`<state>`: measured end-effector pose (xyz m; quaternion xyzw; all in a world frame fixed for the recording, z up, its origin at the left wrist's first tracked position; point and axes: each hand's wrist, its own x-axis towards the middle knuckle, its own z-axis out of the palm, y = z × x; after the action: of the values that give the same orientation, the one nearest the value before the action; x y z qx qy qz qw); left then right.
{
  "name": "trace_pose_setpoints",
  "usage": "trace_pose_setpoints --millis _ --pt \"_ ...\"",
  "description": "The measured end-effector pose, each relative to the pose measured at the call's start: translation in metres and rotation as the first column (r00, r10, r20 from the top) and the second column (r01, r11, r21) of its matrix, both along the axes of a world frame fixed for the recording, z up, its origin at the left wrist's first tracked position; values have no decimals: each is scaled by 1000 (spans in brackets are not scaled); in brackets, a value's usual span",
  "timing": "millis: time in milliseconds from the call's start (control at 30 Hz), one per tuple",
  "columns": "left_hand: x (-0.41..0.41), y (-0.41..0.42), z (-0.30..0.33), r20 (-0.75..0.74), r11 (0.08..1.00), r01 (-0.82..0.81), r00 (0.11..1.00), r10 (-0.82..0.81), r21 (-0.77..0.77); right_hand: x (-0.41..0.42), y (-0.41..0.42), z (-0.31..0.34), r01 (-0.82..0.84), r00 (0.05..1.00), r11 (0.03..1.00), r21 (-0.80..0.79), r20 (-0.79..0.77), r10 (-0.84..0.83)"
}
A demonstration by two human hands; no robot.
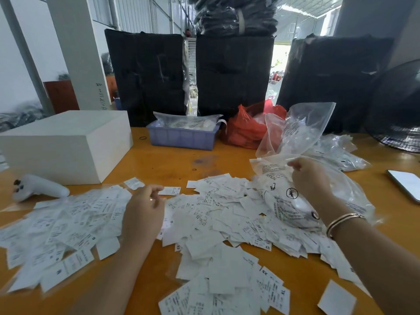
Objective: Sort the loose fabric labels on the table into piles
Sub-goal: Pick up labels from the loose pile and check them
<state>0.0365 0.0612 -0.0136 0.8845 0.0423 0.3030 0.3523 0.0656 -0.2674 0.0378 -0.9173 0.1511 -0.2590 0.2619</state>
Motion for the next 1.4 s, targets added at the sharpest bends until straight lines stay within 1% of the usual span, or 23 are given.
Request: trace_pose_setpoints --millis 67,100,133,167,267,333,400,500,533,600,667,700,733,767,833,900,1000,1067,1133,1200,1267,1333,1400 --pt "0 3 -2 -63 991 -48 996 57 128 6 -14 -14 7 951 987 -163 -304 -57" --pt "1 4 -4 -92 976 -69 992 89 208 6 -17 -21 -10 908 981 -195 -413 -73" --pt "1 5 -5 -111 957 -85 987 120 279 6 -18 -26 -22 881 978 -205 -467 -78" --pt "1 5 -5 -115 941 -94 984 139 325 5 -17 -30 -26 879 977 -213 -471 -79" --pt "2 2 -5 -62 927 -75 992 105 368 3 -14 -31 4 931 963 -268 -350 -101" --pt "2 -3 -7 -9 924 -19 1000 24 382 3 -14 -28 29 944 950 -310 -306 -128" --pt "0 -10 -8 38 925 68 995 -89 374 3 -15 -29 47 947 950 -310 -290 -141" --pt "-6 -19 -8 81 890 222 958 -275 399 1 -16 -28 100 972 971 -219 -185 -142" --pt "-8 -22 -8 87 874 258 944 -320 411 -1 -15 -27 113 983 979 -172 -121 -135" --pt "-9 -25 -8 93 858 319 918 -385 403 -5 -8 -20 84 994 996 -34 74 -81" --pt "-9 -29 -8 88 853 394 891 -446 342 -15 8 -11 -65 945 996 64 324 41" --pt "-10 -30 -7 83 856 437 877 -474 276 -22 20 -6 -164 907 984 73 403 121" --pt "-12 -32 -6 71 860 475 867 -494 186 -29 34 -2 -268 876 960 82 435 207" --pt "-14 -34 -5 46 857 507 858 -512 92 -37 49 1 -377 853 919 116 430 296" --pt "-16 -35 -4 -21 824 563 825 -565 -64 -52 79 -2 -570 806 783 249 351 476" --pt "-16 -35 -2 -66 762 615 768 -637 -202 -62 104 -14 -674 739 665 321 278 614" --pt "-17 -36 -1 -117 680 637 693 -712 -362 -70 122 -34 -713 696 591 377 271 665" --pt "-18 -38 -2 -116 672 643 685 -719 -367 -70 125 -41 -699 705 568 434 285 650" --pt "-18 -40 -4 -87 683 637 705 -704 -358 -69 125 -46 -690 708 553 467 276 650" --pt "-16 -40 -6 -75 718 608 743 -665 -339 -68 127 -50 -689 703 534 490 272 658" --pt "-14 -39 -7 -71 729 572 766 -639 -376 -67 126 -52 -665 725 527 530 286 626" --pt "-12 -38 -6 -53 702 534 777 -627 -471 -66 124 -55 -612 782 563 555 323 532" --pt "-10 -36 -5 -40 694 492 801 -598 -525 -66 118 -56 -553 833 675 488 346 432"
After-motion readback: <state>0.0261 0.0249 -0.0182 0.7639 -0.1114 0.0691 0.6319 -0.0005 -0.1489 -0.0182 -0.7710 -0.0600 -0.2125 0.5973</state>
